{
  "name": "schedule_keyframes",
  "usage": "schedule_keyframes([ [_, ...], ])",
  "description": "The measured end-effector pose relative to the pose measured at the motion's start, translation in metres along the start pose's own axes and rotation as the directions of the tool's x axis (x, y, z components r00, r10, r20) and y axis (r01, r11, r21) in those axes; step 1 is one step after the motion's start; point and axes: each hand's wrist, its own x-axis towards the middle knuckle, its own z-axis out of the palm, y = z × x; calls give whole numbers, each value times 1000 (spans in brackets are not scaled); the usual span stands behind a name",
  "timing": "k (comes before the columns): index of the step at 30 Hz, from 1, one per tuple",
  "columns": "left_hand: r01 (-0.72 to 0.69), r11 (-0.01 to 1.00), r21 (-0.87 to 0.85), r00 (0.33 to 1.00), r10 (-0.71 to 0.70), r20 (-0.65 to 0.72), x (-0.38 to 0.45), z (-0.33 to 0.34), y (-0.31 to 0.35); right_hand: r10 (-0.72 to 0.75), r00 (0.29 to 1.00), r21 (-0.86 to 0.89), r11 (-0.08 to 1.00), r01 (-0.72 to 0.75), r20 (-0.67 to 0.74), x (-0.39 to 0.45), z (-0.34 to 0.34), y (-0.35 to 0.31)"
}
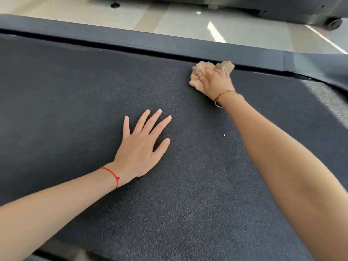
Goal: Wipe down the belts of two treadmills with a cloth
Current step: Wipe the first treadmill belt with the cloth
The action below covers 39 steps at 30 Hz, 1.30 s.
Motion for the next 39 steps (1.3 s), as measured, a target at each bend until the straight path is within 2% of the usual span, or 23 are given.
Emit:
schedule_keyframes([
  [3,-14,1000,19,1000,14,2,1,1,-1,-173,985,100,980,172,5,-13,4,-34],
  [5,-17,1000,18,1000,17,1,0,2,-2,-265,959,133,952,277,-102,-34,10,-38],
  [7,-24,1000,13,1000,24,2,1,3,-4,-281,939,119,944,307,-196,-50,7,-25],
  [8,-27,1000,9,1000,27,4,1,3,-4,-244,945,53,964,261,-219,-49,8,-9],
  [10,-30,1000,-2,1000,30,0,1,3,-4,-64,984,-79,996,52,-167,-39,10,29],
  [12,-26,1000,-9,1000,26,-4,1,4,-4,118,993,-33,992,-119,-27,-35,9,57],
  [14,-26,1000,-8,1000,26,-3,1,4,-4,198,978,34,979,-200,61,-40,4,55],
  [17,-25,1000,-8,1000,24,-13,1,4,-3,109,994,109,988,-107,-10,-54,-5,15],
  [21,-29,999,-25,999,29,-30,0,3,-4,-149,971,169,969,182,-187,-100,-11,-46],
  [24,-40,998,-42,999,38,-30,-1,2,-7,-227,970,274,931,243,-92,-150,4,-64],
  [26,-48,997,-55,999,47,-23,-4,2,-10,-201,976,301,929,216,-80,-178,4,-54],
  [29,-66,995,-69,998,66,2,-13,-1,-21,-61,986,278,955,102,-152,-189,-7,-30],
  [30,-73,995,-65,997,74,9,-18,-2,-27,15,986,245,969,27,-169,-187,-7,-23],
  [32,-85,995,-56,996,86,17,-27,-5,-38,205,976,256,950,-179,-80,-186,-11,-30],
  [33,-90,994,-56,996,91,18,-32,-6,-43,241,969,277,936,-215,-62,-190,-14,-44],
  [34,-94,994,-56,995,95,15,-36,-6,-48,216,971,293,939,-178,-103,-194,-11,-60],
  [37,-108,993,-52,994,108,-4,-48,-6,-60,-9,972,280,957,76,-233,-218,-14,-123],
  [39,-117,992,-56,993,116,-22,-54,-5,-65,-69,961,260,955,141,-267,-239,-12,-163],
])
